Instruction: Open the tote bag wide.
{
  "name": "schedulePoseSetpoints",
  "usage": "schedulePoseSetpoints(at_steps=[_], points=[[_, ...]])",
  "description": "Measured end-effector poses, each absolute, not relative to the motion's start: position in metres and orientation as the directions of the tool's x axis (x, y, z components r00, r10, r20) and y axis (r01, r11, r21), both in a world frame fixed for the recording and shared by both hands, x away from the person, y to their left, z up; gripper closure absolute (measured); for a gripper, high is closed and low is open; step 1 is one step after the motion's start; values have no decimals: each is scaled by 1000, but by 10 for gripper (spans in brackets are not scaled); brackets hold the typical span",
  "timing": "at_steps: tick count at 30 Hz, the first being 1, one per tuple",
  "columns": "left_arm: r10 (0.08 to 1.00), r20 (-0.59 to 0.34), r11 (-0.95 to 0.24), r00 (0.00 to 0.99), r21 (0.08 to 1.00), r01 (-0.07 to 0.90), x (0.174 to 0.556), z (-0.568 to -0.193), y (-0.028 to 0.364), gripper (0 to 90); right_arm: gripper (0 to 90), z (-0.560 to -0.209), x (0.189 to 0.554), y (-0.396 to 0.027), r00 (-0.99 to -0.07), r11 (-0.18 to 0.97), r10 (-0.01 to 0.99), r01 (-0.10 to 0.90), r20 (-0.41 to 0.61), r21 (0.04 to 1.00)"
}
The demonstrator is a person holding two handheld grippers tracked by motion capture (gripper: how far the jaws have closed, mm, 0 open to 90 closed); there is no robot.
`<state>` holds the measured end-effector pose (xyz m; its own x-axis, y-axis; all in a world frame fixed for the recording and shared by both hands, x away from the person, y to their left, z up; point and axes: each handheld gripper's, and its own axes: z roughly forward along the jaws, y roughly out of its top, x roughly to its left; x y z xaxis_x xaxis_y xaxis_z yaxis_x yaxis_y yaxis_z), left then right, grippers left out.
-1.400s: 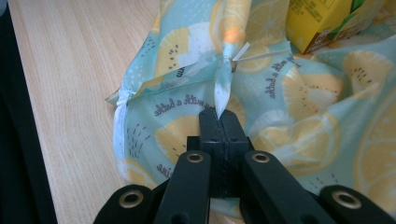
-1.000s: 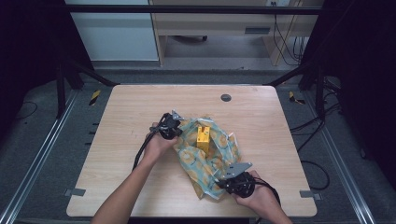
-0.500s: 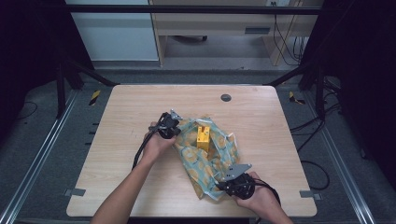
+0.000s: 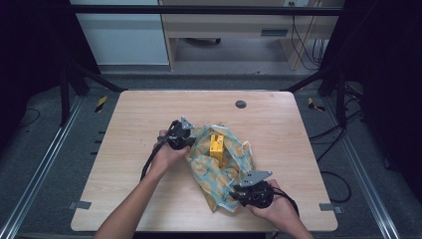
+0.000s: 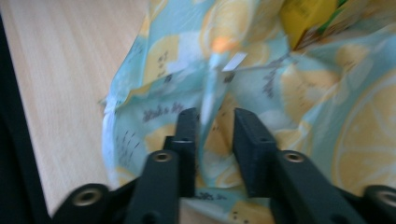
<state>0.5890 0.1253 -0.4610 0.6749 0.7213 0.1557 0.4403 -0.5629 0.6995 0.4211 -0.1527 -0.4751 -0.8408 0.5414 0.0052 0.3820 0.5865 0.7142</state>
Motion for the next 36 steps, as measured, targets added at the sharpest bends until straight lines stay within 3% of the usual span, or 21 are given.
schedulePoseSetpoints(at_steps=[2, 6, 14, 18, 26, 27, 28, 30, 34, 36], points=[[725, 158, -550, 671, 718, 426, 583, -454, 127, 606, 532, -471, 424, -152, -831, 573, 556, 379, -4, 727], [717, 170, -534, 676, 758, 375, 573, -440, 128, 556, 432, -462, 428, -152, -822, 546, 570, 375, -4, 749], [709, 180, -523, 682, 782, 338, 546, -414, 131, 508, 415, -435, 436, -156, -802, 500, 597, 339, -34, 797], [685, 179, -526, 706, 792, 310, 521, -409, 131, 505, 412, -423, 450, -162, -746, 464, 663, 339, -67, 818], [625, 163, -556, 764, 779, 289, 485, -419, 122, 421, 360, -434, 487, -157, -649, 476, 754, 440, -96, 762], [609, 174, -575, 774, 769, 280, 482, -425, 121, 417, 388, -437, 491, -156, -641, 479, 761, 455, -97, 751], [600, 176, -587, 780, 759, 281, 481, -429, 120, 415, 506, -441, 494, -155, -641, 487, 761, 464, -99, 740], [579, 164, -614, 799, 732, 294, 481, -440, 118, 449, 612, -445, 496, -155, -638, 491, 764, 478, -96, 728], [549, 139, -645, 824, 697, 312, 483, -457, 117, 646, 858, -450, 500, -156, -643, 496, 761, 489, -88, 717], [543, 127, -661, 830, 674, 330, 483, -462, 117, 754, 896, -452, 502, -158, -637, 494, 766, 495, -87, 715]])
